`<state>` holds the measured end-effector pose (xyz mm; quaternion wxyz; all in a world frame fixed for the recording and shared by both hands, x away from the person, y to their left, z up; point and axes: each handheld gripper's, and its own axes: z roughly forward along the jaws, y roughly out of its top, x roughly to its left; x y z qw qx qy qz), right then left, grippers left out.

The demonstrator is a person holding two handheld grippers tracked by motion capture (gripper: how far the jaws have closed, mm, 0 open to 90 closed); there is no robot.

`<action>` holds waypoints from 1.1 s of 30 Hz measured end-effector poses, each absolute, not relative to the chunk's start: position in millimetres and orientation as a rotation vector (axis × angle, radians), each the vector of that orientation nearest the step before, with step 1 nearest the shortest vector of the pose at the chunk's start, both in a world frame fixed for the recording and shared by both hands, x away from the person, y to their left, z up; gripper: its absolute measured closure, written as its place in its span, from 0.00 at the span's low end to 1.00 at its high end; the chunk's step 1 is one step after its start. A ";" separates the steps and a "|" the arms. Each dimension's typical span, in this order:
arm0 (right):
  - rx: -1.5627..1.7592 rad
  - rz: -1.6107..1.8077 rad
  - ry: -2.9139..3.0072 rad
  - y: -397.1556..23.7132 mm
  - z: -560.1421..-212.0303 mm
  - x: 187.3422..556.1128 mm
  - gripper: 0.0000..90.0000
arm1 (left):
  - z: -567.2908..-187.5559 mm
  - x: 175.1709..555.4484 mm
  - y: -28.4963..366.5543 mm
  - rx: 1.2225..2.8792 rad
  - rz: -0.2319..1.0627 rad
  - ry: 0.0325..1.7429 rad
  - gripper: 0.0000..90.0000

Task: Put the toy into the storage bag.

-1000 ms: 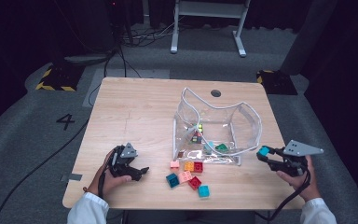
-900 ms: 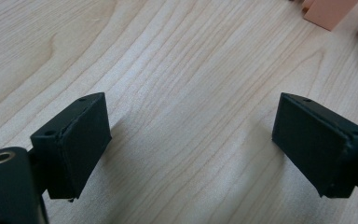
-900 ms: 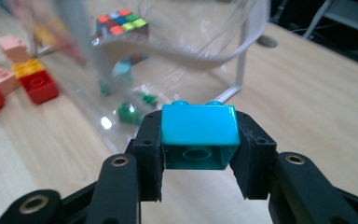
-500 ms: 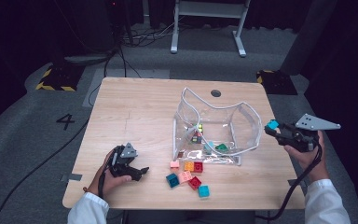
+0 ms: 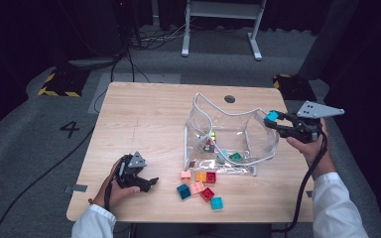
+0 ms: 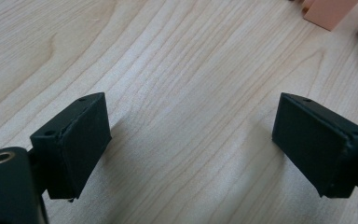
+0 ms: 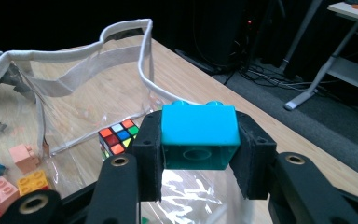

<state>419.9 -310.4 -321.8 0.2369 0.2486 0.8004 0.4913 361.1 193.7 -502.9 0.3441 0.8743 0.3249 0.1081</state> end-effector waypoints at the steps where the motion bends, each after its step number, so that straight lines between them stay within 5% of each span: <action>1: 0.682 1.345 2.209 -304.9 -321.8 421.8 0.65 | -502.8 361.2 193.7 2.272 0.282 0.842 0.13; 19: 0.394 1.196 2.510 -242.2 -330.5 444.6 0.65 | -502.8 361.1 193.7 2.271 0.280 0.844 0.13; 33: 0.327 0.642 2.789 -214.6 -355.3 463.3 0.65 | -502.9 361.1 193.6 2.271 0.280 0.845 0.13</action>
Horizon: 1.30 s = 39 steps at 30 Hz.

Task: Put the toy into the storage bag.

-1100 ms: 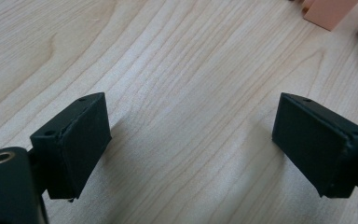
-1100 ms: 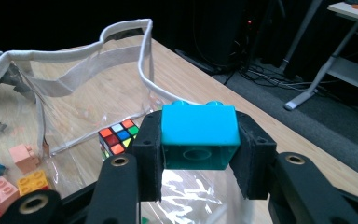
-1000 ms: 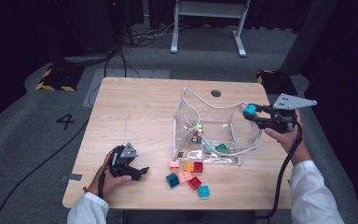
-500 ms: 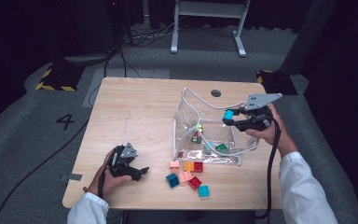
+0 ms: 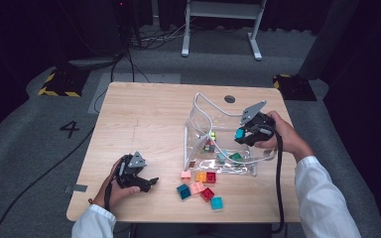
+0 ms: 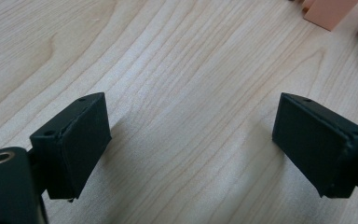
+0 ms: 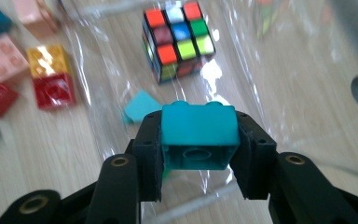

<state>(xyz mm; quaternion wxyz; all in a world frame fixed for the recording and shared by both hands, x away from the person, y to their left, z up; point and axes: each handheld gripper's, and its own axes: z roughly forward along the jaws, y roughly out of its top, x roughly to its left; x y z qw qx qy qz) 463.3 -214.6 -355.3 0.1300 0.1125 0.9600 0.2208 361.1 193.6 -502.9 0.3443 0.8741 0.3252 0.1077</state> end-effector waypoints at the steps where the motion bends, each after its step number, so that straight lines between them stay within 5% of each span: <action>1: 0.359 0.597 2.797 -214.7 -356.3 463.2 0.65 | -503.0 361.1 193.5 2.270 0.278 0.846 0.13; 18: 0.448 0.268 2.808 -242.5 -362.8 465.4 0.65 | -502.9 361.3 193.2 2.269 0.290 0.851 0.12; 39: 0.589 0.981 2.515 -283.9 -337.1 420.6 0.39 | -502.9 361.1 193.1 2.270 0.286 0.851 0.12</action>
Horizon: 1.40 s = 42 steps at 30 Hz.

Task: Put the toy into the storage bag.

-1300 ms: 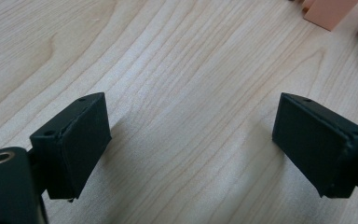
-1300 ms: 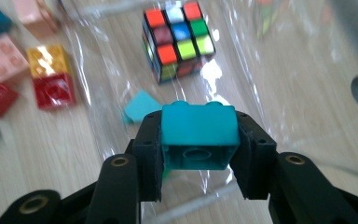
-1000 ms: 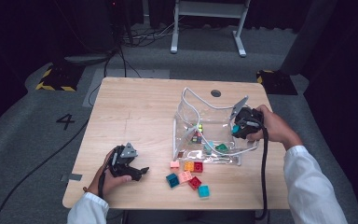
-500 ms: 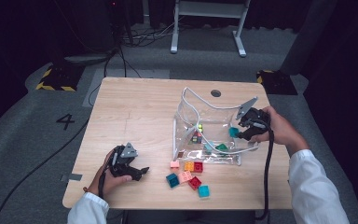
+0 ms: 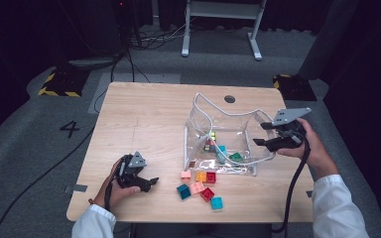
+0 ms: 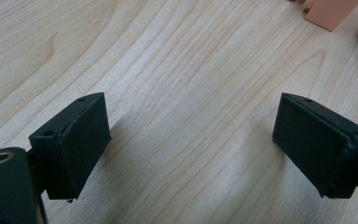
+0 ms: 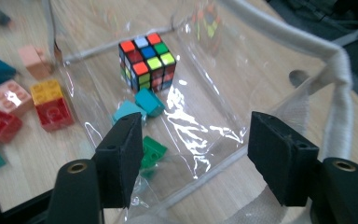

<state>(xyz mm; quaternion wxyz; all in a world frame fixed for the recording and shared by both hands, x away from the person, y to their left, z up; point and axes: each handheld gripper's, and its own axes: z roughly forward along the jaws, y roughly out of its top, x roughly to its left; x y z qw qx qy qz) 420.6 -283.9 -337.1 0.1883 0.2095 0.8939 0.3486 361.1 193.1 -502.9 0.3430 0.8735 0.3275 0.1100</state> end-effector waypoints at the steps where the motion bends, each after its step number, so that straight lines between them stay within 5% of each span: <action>1: 0.589 0.981 2.515 -283.9 -337.1 420.6 0.39 | -502.9 361.1 193.1 2.270 0.286 0.851 0.12; 15: 0.685 1.190 2.255 -328.8 -333.3 365.2 0.26 | -502.9 361.1 193.1 2.270 0.286 0.851 0.12; 23: 0.753 1.254 2.174 -346.3 -352.1 342.3 0.27 | -502.9 360.9 193.1 2.270 0.287 0.851 0.12; 42: 0.747 1.263 2.396 -322.1 -444.1 316.5 0.32 | -502.8 360.9 193.1 2.271 0.287 0.848 0.12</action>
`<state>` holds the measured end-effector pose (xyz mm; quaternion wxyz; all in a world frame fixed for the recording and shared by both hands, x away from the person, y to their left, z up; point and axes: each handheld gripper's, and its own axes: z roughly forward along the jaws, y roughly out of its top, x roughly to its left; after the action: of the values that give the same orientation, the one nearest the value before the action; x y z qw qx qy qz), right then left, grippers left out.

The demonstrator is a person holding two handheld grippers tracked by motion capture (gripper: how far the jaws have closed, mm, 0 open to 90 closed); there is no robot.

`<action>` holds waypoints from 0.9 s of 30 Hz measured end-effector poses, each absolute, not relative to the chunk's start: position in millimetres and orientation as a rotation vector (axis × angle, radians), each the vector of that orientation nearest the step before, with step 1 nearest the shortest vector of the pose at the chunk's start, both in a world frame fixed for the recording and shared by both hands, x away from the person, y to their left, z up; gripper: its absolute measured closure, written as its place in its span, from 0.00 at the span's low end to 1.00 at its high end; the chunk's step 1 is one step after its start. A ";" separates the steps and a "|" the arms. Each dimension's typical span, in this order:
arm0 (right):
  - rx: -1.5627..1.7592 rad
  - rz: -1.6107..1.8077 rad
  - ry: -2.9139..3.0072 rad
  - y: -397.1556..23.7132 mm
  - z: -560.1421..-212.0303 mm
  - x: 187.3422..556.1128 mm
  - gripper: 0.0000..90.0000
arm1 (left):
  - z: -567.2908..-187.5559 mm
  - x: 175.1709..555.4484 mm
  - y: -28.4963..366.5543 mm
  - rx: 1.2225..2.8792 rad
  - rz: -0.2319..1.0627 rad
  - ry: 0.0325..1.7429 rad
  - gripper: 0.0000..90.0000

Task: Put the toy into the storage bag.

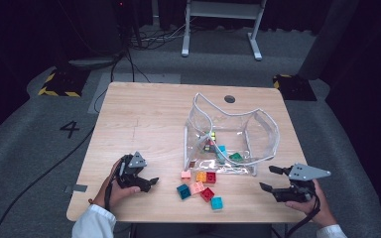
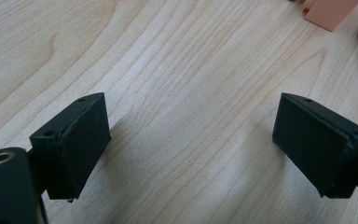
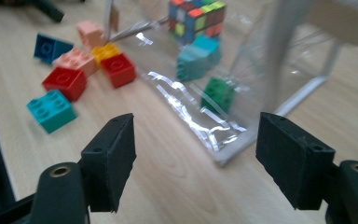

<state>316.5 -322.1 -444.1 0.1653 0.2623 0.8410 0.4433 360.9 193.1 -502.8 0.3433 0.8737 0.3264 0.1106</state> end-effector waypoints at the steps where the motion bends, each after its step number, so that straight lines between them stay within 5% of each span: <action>1: 0.741 1.265 2.414 -318.3 -447.9 316.0 0.32 | -502.8 360.9 193.1 2.271 0.287 0.848 0.12; 27: 0.418 1.250 2.726 -211.0 -503.7 297.9 0.34 | -502.8 360.9 193.2 2.271 0.285 0.850 0.13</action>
<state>297.9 -211.0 -503.7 0.0571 0.1378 0.8988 0.4121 360.9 193.2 -502.8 0.3429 0.8738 0.3270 0.1095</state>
